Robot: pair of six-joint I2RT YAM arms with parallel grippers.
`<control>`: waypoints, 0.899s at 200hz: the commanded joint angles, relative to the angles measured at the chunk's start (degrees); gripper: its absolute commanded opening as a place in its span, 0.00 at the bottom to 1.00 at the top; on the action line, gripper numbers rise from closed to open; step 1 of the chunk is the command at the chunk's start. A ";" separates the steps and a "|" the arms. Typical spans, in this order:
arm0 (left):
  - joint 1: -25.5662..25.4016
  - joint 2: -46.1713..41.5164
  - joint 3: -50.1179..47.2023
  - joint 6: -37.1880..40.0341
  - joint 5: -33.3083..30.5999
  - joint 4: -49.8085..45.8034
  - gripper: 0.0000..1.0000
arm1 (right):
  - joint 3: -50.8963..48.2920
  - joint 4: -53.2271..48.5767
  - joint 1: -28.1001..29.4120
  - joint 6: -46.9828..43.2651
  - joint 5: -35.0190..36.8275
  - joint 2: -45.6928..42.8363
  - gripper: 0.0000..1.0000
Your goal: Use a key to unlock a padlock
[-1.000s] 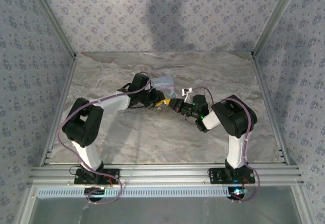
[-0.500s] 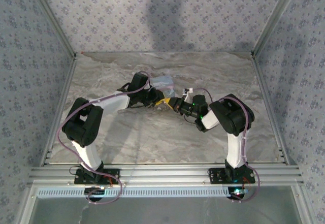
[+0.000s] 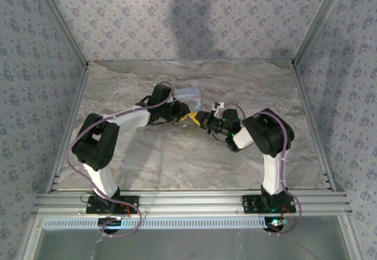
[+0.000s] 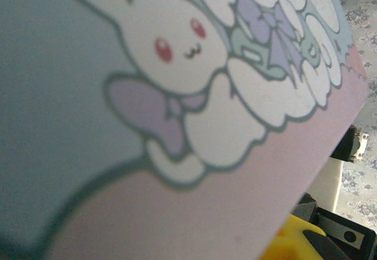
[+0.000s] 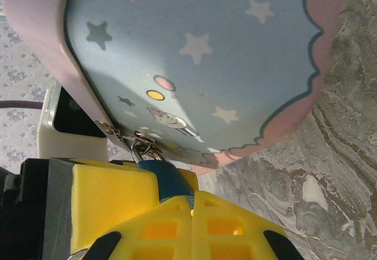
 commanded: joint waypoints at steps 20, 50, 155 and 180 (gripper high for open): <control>-1.97 1.14 0.04 1.12 5.32 4.94 0.11 | 3.37 4.47 2.30 6.77 -1.54 0.10 0.00; -1.95 1.48 0.04 1.26 5.17 5.32 0.11 | 3.91 4.49 2.65 10.01 -1.04 -0.24 0.00; -1.71 1.83 -0.30 1.78 4.41 5.92 0.17 | 3.49 3.58 3.82 13.38 0.19 1.05 0.00; -1.63 1.78 -0.35 1.93 3.89 5.67 0.23 | 3.07 3.32 4.06 13.48 0.63 1.43 0.00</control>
